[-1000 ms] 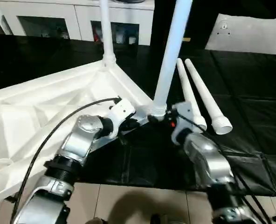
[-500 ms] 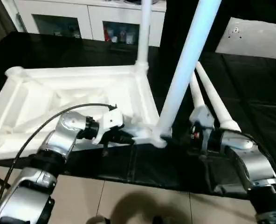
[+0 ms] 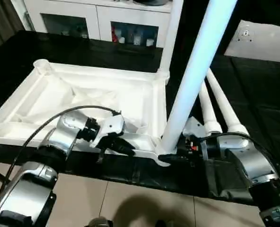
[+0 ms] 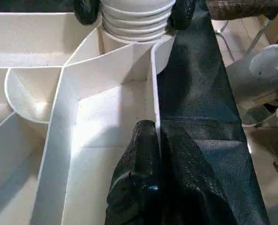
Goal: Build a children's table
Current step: Rotate leg to tighten
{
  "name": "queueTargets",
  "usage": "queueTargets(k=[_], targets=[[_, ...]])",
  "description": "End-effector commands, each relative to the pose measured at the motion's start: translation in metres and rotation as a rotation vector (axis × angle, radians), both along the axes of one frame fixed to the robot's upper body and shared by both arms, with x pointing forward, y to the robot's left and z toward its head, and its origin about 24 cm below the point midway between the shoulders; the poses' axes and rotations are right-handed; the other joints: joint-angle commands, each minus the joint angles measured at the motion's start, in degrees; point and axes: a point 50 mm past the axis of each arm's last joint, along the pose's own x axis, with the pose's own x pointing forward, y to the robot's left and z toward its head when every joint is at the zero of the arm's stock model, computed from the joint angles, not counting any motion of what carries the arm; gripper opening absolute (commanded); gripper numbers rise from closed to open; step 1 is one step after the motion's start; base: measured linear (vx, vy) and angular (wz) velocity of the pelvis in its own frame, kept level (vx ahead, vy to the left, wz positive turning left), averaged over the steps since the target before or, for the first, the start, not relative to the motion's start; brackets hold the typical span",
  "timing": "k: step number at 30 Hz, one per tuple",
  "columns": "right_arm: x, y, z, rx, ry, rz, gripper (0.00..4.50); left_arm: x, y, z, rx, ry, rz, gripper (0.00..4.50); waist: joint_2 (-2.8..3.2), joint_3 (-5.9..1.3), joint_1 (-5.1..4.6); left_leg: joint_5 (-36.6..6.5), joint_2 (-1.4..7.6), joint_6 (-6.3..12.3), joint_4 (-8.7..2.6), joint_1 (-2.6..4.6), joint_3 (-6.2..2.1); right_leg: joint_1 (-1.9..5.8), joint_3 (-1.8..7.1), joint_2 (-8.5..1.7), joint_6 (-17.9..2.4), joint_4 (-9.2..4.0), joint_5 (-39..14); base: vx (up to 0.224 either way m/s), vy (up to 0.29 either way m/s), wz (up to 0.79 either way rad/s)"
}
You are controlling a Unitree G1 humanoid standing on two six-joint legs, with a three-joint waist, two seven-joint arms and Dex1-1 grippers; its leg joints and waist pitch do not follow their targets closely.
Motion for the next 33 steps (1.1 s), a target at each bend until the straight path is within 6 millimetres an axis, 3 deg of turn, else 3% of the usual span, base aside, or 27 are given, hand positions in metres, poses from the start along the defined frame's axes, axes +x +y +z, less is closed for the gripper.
queueTargets(k=[1, 15, 16, 22, 25, 28, 29, 31, 32, 33], targets=[[0.003, -0.001, 0.006, -0.006, -0.01, 0.019, 3.02, -0.001, -0.012, 0.008, 0.002, -0.018, -0.117, 0.0, -0.09, -3.96, -0.07, -10.99, 2.31, 3.76, -3.77, 0.7, -0.08, 3.26, 2.62, -3.65, -13.75, -3.5, -11.5, 0.0, 0.0, 0.0], [-0.002, 0.005, 0.004, 0.045, 0.042, 0.05, 2.78, -0.001, -0.006, 0.004, 0.008, -0.003, -0.112, 0.0, -0.23, -3.6, -0.03, -12.38, 2.33, 3.3, -3.98, 0.71, -0.13, 3.07, 2.58, -3.72, -12.85, -3.88, -15.0, 0.0, 0.0, 0.0], [-0.003, 0.008, 0.003, 0.069, 0.056, 0.044, 2.78, -0.001, -0.005, 0.003, -0.003, 0.001, -0.087, 0.0, 0.02, -3.54, 0.02, -12.64, 2.33, 3.17, -4.04, 0.73, -0.17, 3.04, 2.57, -3.71, -12.78, -3.92, -15.47, 0.0, 0.0, 0.0], [-0.003, 0.025, 0.0, 0.158, 0.074, -0.093, 2.78, 0.005, -0.013, 0.001, -0.041, -0.046, 0.084, 0.0, 0.07, -3.37, -0.15, -14.64, 2.45, 1.94, -4.35, 0.9, -0.27, 2.76, 2.65, -3.72, -12.34, -4.15, -17.44, 0.0, 0.0, 0.0], [-0.001, 0.042, -0.009, 0.169, 0.061, -0.24, 2.78, 0.006, -0.024, -0.003, -0.068, -0.067, 0.202, 0.0, 0.05, -3.12, -1.0, -17.14, 2.42, -0.14, -4.74, 0.89, -0.71, 2.6, 2.66, -3.92, -10.72, -4.5, -22.2, 0.0, 0.0, 0.0], [0.003, 0.062, -0.016, 0.214, 0.091, -0.397, 2.78, 0.004, -0.044, -0.004, -0.132, -0.058, 0.316, 0.0, -0.05, -2.84, -1.81, -17.53, 2.28, -0.37, -4.92, 0.78, -0.74, 2.41, 2.74, -3.86, -10.51, -4.82, -23.29, 0.0, 0.0, 0.0], [0.005, 0.069, -0.017, 0.231, 0.097, -0.45, 2.78, 0.004, -0.052, -0.005, -0.147, -0.055, 0.356, 0.0, -0.18, -3.04, -2.25, -18.04, 2.02, -0.24, -4.73, 0.85, -0.82, 2.52, 2.59, -3.92, -9.52, -5.17, -25.66, 0.0, 0.0, 0.0], [0.008, 0.084, -0.018, 0.244, 0.106, -0.556, 2.78, 0.002, -0.07, -0.005, -0.184, -0.053, 0.455, 0.0, 0.21, -2.74, -2.71, -18.49, 2.26, -0.53, -4.84, 0.9, -0.81, 2.11, 2.78, -3.9, -9.51, -5.24, -26.33, 0.0, 0.0, 0.0], [0.011, 0.09, -0.018, 0.256, 0.118, -0.613, 2.78, 0.0, -0.078, -0.005, -0.196, -0.05, 0.488, 0.0, -0.11, -2.71, -2.86, -18.96, 2.16, -0.59, -4.84, 1.01, -0.8, 1.98, 2.64, -3.8, -8.96, -5.55, -27.61, 0.0, 0.0, 0.0], [0.014, 0.097, -0.018, 0.274, 0.143, -0.673, 2.78, 0.0, -0.086, -0.004, -0.204, -0.057, 0.535, 0.0, -0.07, -2.78, -3.08, -19.32, 1.95, -0.55, -4.76, 1.11, -0.88, 1.98, 2.59, -3.79, -8.3, -5.67, -29.16, 0.0, 0.0, 0.0]])
